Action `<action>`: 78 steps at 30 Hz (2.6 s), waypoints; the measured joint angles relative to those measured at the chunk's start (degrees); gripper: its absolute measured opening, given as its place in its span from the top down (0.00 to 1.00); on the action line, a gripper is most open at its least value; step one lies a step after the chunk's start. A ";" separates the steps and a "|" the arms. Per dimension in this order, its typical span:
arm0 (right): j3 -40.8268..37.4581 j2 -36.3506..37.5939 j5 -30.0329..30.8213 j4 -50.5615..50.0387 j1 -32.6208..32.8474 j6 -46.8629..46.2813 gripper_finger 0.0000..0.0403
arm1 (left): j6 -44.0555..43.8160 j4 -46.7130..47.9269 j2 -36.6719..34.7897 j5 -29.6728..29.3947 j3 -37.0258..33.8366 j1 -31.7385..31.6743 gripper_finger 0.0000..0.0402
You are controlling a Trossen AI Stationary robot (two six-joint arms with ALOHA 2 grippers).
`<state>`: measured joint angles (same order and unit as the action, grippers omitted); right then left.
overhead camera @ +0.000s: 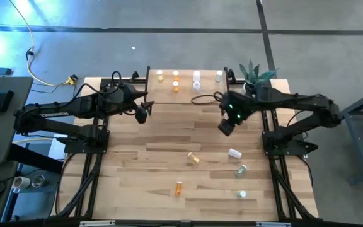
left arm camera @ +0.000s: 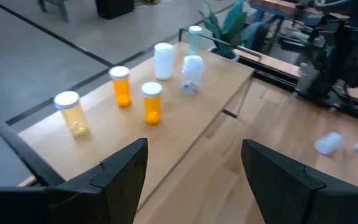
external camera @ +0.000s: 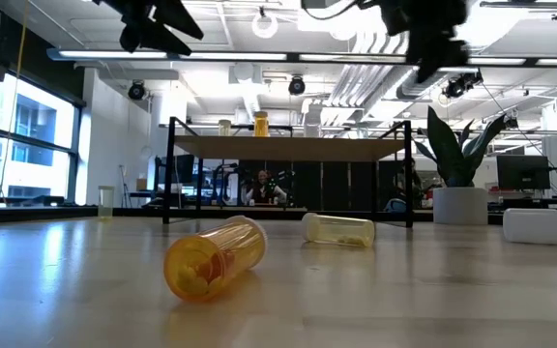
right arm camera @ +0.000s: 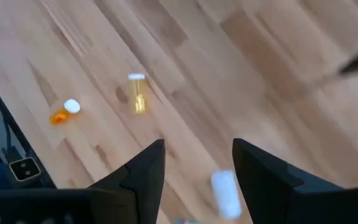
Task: Pick and place medicine bottles onto shelf by color
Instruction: Put the bottom blue pill bottle on the shelf and align it to the other blue pill bottle
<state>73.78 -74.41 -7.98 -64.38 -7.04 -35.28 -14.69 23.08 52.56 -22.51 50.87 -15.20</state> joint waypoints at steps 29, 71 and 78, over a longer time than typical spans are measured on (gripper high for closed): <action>-8.17 -1.92 5.11 0.62 44.05 -63.00 0.55 | -0.14 6.33 0.04 11.46 0.00 0.00 0.38; -8.09 -21.70 8.10 11.94 57.47 -73.82 0.50 | -6.32 7.23 0.04 11.86 0.00 0.00 0.38; -8.09 -23.19 7.77 12.68 58.19 -73.84 0.50 | -6.34 7.38 0.04 11.86 0.00 -0.02 0.38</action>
<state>65.69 -97.60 -0.21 -51.70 51.15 -109.12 -21.04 30.46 52.60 -10.66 50.87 -15.22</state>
